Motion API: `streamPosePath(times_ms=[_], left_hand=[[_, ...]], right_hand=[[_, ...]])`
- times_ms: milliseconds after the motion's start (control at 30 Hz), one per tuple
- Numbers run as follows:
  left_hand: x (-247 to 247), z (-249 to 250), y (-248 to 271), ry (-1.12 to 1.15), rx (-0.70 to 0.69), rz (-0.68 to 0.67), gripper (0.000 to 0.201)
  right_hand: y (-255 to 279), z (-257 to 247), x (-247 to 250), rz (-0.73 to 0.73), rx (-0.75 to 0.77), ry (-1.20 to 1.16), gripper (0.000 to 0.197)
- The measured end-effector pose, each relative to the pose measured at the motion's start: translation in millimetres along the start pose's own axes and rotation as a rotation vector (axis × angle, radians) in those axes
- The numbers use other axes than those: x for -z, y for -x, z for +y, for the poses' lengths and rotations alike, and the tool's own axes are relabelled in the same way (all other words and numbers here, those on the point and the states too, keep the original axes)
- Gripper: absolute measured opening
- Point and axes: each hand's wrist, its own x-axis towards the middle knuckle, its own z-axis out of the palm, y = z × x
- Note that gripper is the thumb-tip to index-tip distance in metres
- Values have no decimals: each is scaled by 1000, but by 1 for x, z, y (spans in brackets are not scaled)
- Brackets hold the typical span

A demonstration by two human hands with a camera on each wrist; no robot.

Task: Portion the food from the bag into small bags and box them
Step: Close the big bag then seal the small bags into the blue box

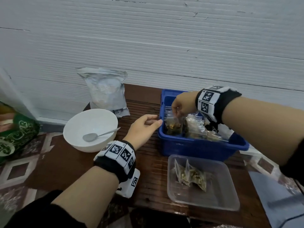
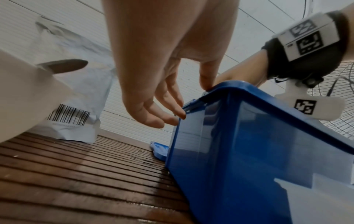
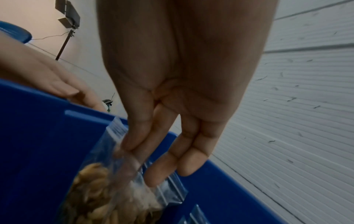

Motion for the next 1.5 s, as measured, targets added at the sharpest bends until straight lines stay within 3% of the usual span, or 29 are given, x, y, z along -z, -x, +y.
streamPosePath(times_ms=[200,500,800,1033,1267,1367,1500], left_hand=[[1,4,-6,46,21,-56,37],[0,2,-10,53,47,-135,31],[-2,4,-4,79,29,-83,34],[-5,10,12,4,10,-72,46],[-13,11,41,-82,24,-44,59],[-15,9,53,-103,29,-26,60],[-20,2,67,-105,61,-11,55]], right_hand=[[-28,-2,-10,-145,-9,-30,16],[-43,-3,-24,-174,-49,-20,16],[-25,3,-11,-4,-55,-42,18],[29,-3,-3,307,-34,-229,16],[96,-30,-46,453,-5,-439,13],[118,-47,-77,495,-46,-465,21],[130,-67,-127,369,-182,-469,27]])
